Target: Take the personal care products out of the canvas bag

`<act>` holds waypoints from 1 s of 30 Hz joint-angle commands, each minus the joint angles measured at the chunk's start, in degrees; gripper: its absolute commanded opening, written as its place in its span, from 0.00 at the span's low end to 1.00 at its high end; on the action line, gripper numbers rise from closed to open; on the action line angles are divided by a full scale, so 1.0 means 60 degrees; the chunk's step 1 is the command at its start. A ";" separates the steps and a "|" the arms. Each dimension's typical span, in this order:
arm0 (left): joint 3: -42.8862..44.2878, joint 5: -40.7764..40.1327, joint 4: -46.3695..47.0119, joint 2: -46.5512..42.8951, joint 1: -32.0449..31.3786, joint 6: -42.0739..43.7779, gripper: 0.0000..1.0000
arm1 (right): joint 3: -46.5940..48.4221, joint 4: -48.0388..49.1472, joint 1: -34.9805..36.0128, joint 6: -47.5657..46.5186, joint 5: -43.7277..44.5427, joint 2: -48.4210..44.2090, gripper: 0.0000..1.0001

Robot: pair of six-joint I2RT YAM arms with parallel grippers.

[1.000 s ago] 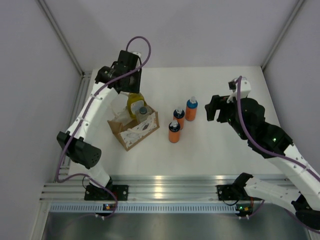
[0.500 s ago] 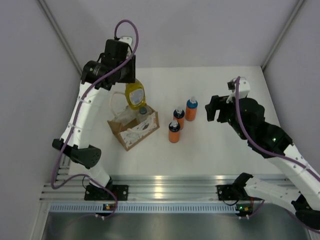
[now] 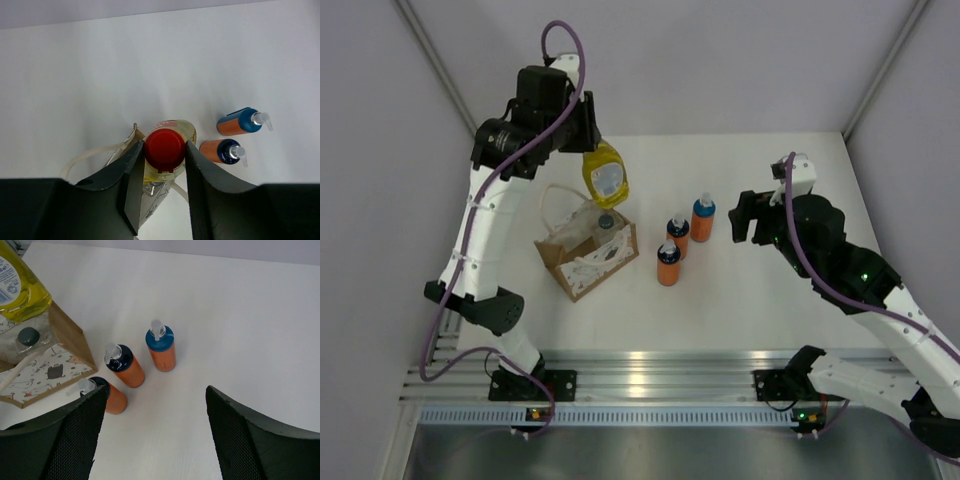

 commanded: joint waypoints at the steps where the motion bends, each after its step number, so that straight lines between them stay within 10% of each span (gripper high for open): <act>1: 0.0110 0.0614 0.2553 0.0033 0.0009 -0.0256 0.00 | 0.0356 -0.0057 -0.0143 -0.0077 0.0058 0.0007 0.77; 13: -0.0095 0.1215 0.4224 0.1555 -0.0722 0.0139 0.00 | 0.0195 -0.0071 -0.0144 -0.0048 0.0175 -0.0359 0.77; 30: -0.0872 -0.1655 0.5529 0.2948 -0.2202 0.1282 0.00 | -0.0010 -0.0086 -0.0187 -0.0077 0.0453 -0.0843 0.78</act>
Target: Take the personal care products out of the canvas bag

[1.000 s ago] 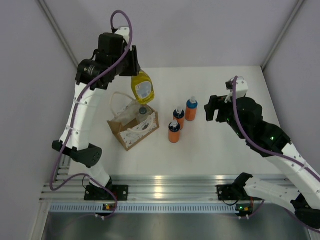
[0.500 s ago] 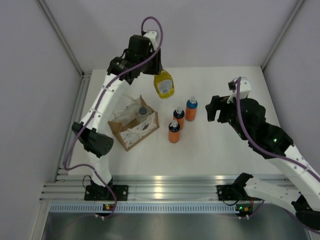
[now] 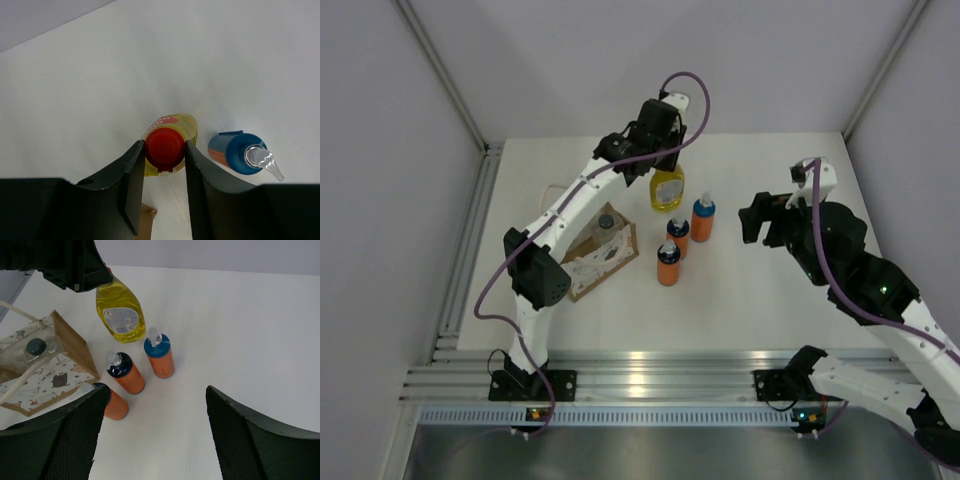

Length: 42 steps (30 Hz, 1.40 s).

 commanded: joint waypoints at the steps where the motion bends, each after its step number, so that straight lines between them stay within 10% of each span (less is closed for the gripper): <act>1: 0.0265 -0.0825 0.1846 -0.0210 0.0027 0.0229 0.00 | 0.0008 -0.0082 -0.0184 -0.0095 0.0296 -0.0231 0.78; 26: -0.2239 -0.1586 0.2783 -0.0239 -0.0178 -0.0693 0.00 | 0.0067 -0.0097 -0.0213 -0.0402 0.0297 -0.0451 0.81; 30: -0.2562 -0.1587 0.2812 -0.0428 -0.0178 -0.0781 0.12 | 0.0154 -0.0097 -0.0198 -0.0505 0.0340 -0.0422 0.82; 42: -0.2534 -0.2040 0.2827 -0.0971 -0.0178 -0.0826 0.98 | 0.0154 -0.0097 -0.0242 -0.0505 0.0253 -0.0217 0.83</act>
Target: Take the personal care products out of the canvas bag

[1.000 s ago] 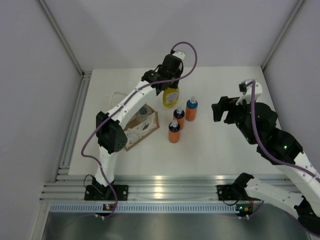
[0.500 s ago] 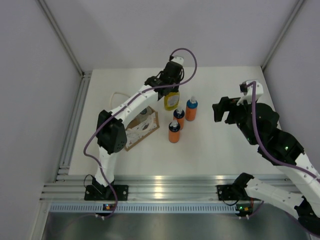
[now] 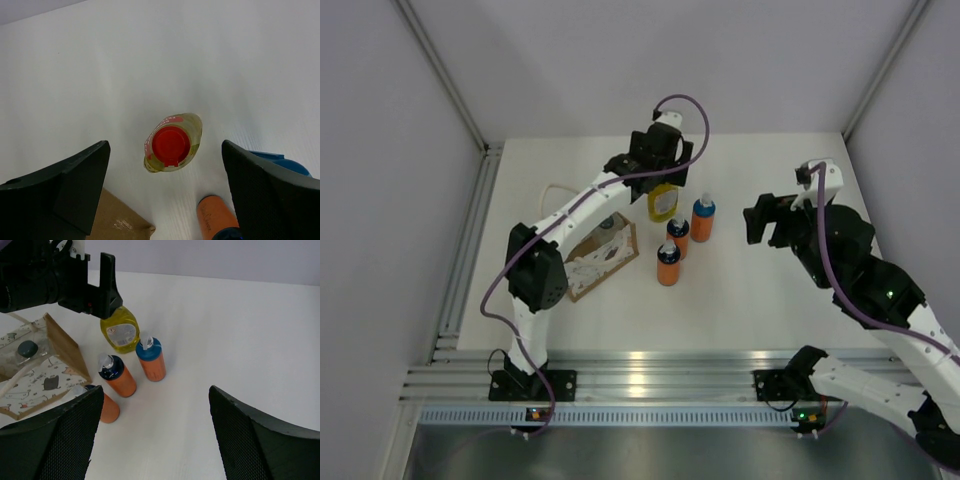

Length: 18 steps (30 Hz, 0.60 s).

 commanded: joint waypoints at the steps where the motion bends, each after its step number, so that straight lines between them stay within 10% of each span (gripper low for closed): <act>1: 0.0225 -0.0511 0.0499 -0.1011 -0.0043 -0.0108 0.98 | 0.0155 -0.0097 -0.0210 -0.0068 -0.0013 0.0071 0.83; 18: -0.2339 -0.1144 -0.1548 -0.5333 0.0190 -0.0315 0.98 | 0.1968 -0.0097 -0.0239 0.0327 -0.2356 0.2180 0.83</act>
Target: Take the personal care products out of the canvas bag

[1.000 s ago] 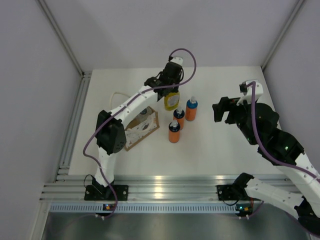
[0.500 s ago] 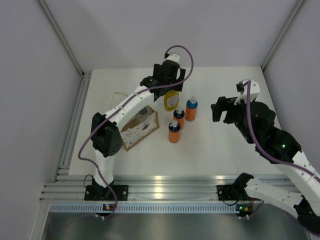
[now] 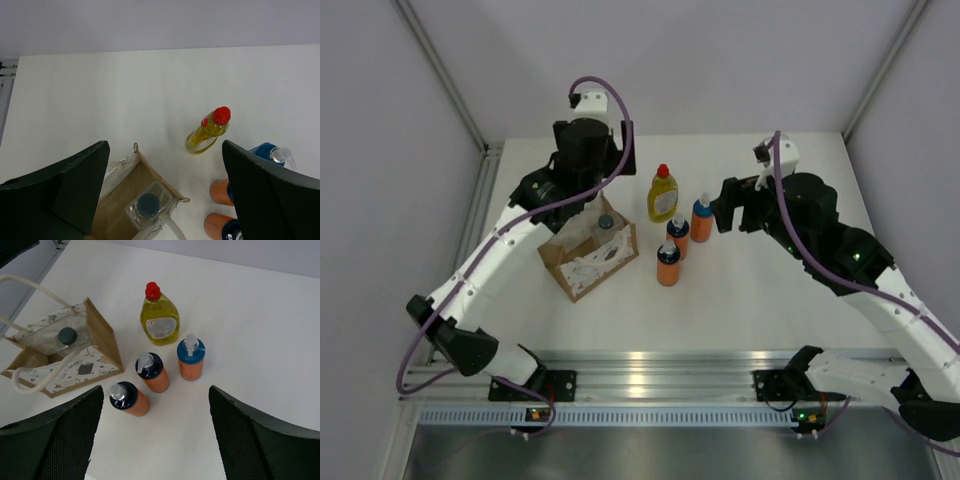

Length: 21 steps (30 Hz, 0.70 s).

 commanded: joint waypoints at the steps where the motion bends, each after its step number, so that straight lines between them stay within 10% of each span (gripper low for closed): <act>1: -0.0135 0.0693 -0.1618 -0.0324 0.0154 0.0237 0.98 | 0.0870 -0.0017 -0.0177 0.0123 -0.0758 0.0425 0.83; 8: -0.0164 0.4107 -0.3919 -0.0428 0.1063 0.1056 0.98 | 0.1121 -0.0031 -0.0177 0.0065 -0.1315 0.0777 0.83; 21: -0.1248 0.5252 -0.4686 0.0377 0.1472 0.1629 0.91 | 0.0901 -0.0134 -0.0177 0.0240 -0.1549 0.0748 0.83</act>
